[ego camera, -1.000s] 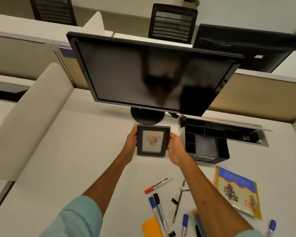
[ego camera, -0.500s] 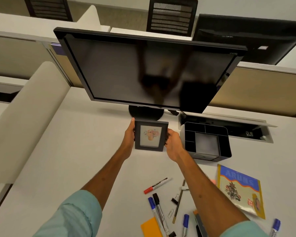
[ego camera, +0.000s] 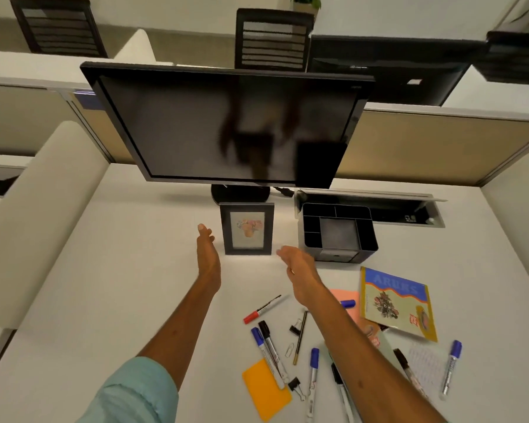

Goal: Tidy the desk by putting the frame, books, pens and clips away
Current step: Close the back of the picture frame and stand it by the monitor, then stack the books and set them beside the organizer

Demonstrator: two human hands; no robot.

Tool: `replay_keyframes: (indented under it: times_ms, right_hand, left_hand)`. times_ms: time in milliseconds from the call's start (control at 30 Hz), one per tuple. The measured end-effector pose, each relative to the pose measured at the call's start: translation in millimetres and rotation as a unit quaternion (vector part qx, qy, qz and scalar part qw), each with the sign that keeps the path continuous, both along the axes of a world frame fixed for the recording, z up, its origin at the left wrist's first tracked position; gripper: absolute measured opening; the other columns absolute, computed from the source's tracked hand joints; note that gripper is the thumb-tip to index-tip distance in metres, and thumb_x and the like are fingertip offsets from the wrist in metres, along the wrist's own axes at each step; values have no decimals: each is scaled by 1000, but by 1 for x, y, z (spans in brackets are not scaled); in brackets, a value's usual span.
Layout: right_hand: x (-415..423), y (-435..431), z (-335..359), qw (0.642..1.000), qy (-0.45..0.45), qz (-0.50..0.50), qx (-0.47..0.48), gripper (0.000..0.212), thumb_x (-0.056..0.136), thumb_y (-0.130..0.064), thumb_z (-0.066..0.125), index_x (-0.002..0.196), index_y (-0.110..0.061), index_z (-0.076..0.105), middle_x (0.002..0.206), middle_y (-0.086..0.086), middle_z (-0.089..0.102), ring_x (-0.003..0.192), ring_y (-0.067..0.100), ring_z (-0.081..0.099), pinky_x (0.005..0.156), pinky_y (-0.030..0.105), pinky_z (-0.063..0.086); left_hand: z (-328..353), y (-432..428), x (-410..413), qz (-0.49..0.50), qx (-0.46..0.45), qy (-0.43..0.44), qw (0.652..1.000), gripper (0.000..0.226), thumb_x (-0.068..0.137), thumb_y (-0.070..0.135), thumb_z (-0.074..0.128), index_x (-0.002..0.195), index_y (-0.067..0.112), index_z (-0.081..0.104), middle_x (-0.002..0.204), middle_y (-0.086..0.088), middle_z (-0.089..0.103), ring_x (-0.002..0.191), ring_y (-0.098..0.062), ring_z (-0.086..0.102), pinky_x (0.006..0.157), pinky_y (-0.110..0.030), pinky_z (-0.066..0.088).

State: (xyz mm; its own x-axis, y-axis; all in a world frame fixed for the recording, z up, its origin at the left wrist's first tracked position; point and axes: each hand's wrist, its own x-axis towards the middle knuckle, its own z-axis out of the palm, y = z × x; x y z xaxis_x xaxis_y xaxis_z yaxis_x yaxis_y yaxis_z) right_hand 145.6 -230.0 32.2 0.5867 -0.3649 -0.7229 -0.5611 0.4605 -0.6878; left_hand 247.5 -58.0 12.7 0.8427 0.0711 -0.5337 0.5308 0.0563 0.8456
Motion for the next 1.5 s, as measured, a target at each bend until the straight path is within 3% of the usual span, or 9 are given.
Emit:
replay_keyframes:
  times_ms: [133, 267, 500, 667, 800, 900, 1133, 1300, 1500]
  right_hand:
    - [-61, -1, 4, 999, -44, 24, 5, 26, 103, -13, 57, 123, -7, 72, 117, 8, 79, 116, 19, 72, 112, 34, 48]
    - [-121, -2, 0, 998, -24, 55, 35, 30, 104, -17, 51, 115, -4, 76, 104, 10, 82, 99, 27, 79, 96, 41, 62]
    - [-207, -44, -16, 991, 19, 76, -112, 22, 101, -15, 55, 96, -8, 76, 84, 11, 80, 69, 24, 72, 62, 35, 55]
    - [-262, -106, -14, 882, 82, 143, -441, 7, 97, -27, 64, 93, -27, 69, 97, -8, 73, 87, 17, 69, 70, 35, 57]
    - [-289, -138, -25, 808, 123, 248, -521, 32, 93, -24, 69, 125, -23, 68, 129, -1, 65, 125, 24, 59, 97, 43, 53]
    - [-296, -146, -37, 781, 143, 307, -524, 36, 98, -31, 63, 132, -21, 64, 138, 2, 59, 135, 24, 48, 105, 44, 44]
    - [-298, -146, -46, 791, 125, 297, -521, 36, 99, -37, 63, 131, -21, 62, 139, 1, 54, 134, 22, 46, 103, 42, 45]
    - [-298, -148, -48, 809, 122, 286, -499, 40, 97, -41, 69, 130, -20, 63, 139, 2, 52, 134, 23, 47, 105, 42, 47]
    - [-297, -151, -45, 844, 104, 242, -467, 34, 95, -36, 73, 124, -19, 69, 136, 2, 56, 129, 22, 50, 103, 41, 50]
  left_hand:
    - [-2, -5, -39, 92, 60, -5, 994, 59, 111, 52, 33, 155, 14, 43, 158, -8, 48, 144, -30, 45, 125, -49, 31]
    - [-13, -22, -111, 115, 154, -55, 980, 32, 106, 24, 56, 133, 7, 60, 133, -14, 63, 126, -33, 59, 110, -47, 48]
    - [-31, -82, -244, -57, 251, -114, 960, 7, 97, 12, 62, 102, 14, 68, 104, -5, 71, 99, -27, 67, 85, -39, 55]
    - [-35, -109, -303, -169, 307, -115, 930, 12, 98, 33, 64, 95, 21, 64, 90, 4, 69, 84, -18, 66, 76, -39, 57]
    - [-32, -119, -323, -184, 320, -94, 925, 22, 97, 40, 66, 100, 19, 64, 89, 4, 70, 83, -15, 65, 70, -32, 49]
    - [-29, -127, -327, -191, 316, -84, 926, 16, 97, 34, 67, 97, 18, 65, 90, 3, 70, 86, -17, 68, 68, -29, 47]
    - [-27, -136, -332, -215, 322, -59, 920, 5, 97, 20, 64, 98, 18, 60, 94, -4, 73, 89, -21, 70, 77, -38, 58]
    - [-31, -138, -336, -207, 320, -65, 922, 13, 99, 21, 63, 110, 13, 60, 99, -4, 72, 83, -15, 66, 60, -25, 46]
    - [-28, -135, -338, -194, 310, -112, 924, 8, 106, 22, 51, 109, 18, 57, 90, -4, 71, 78, -19, 70, 59, -29, 48]
